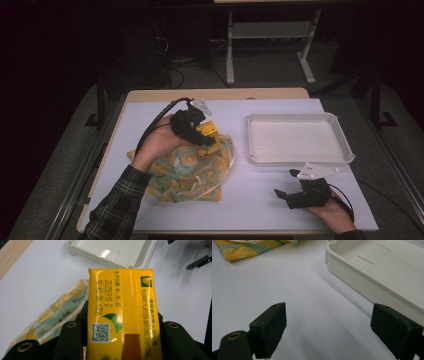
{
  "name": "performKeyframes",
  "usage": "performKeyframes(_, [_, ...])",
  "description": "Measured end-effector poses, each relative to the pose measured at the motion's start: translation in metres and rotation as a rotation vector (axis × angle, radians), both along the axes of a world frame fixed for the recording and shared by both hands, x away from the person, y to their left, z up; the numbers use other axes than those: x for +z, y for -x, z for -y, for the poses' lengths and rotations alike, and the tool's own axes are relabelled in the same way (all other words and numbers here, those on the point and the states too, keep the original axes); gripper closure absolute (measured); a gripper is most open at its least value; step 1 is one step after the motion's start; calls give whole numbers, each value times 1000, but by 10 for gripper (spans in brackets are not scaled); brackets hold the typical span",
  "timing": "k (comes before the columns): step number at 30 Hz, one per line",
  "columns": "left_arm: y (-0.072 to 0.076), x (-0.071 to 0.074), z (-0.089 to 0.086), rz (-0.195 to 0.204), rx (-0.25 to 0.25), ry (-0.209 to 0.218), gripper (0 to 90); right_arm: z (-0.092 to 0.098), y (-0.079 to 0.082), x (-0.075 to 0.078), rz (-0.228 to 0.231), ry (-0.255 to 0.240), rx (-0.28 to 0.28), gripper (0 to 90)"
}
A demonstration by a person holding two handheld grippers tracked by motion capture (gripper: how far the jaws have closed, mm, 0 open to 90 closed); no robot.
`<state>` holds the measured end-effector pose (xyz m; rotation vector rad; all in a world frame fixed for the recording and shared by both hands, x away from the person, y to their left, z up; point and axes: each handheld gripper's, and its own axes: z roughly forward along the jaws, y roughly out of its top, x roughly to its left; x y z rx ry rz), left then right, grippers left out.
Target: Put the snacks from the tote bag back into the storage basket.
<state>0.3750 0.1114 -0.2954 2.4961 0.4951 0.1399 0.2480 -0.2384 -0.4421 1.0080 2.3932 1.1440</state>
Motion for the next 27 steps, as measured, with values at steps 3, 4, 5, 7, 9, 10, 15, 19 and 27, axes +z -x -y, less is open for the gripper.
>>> performKeyframes(3, [-1,1,7,-2,-3,3,539,0,0,0,2,-5,1,130])
performKeyframes(4, [-1,1,10,1,-11,0,539,0,0,0,-4,-13,-1,130])
performKeyframes(5, [-1,2,12,3,-15,-1,539,1,0,0,-7,-17,-2,130])
performKeyframes(7, [-2,2,18,5,-23,-3,538,1,0,0,-5,-18,1,130])
performKeyframes(9, [-3,3,24,4,-28,2,539,0,0,0,0,-17,3,130])
performKeyframes(10, [-4,3,27,5,-30,2,538,1,0,0,3,-16,5,130])
performKeyframes(15, [-8,3,42,13,-34,4,538,0,1,1,3,-20,6,130])
performKeyframes(19, [-11,3,55,8,-42,12,538,-2,1,2,2,-28,8,130])
performKeyframes(27, [-15,-1,76,10,-55,23,538,-2,1,2,11,-34,14,130])
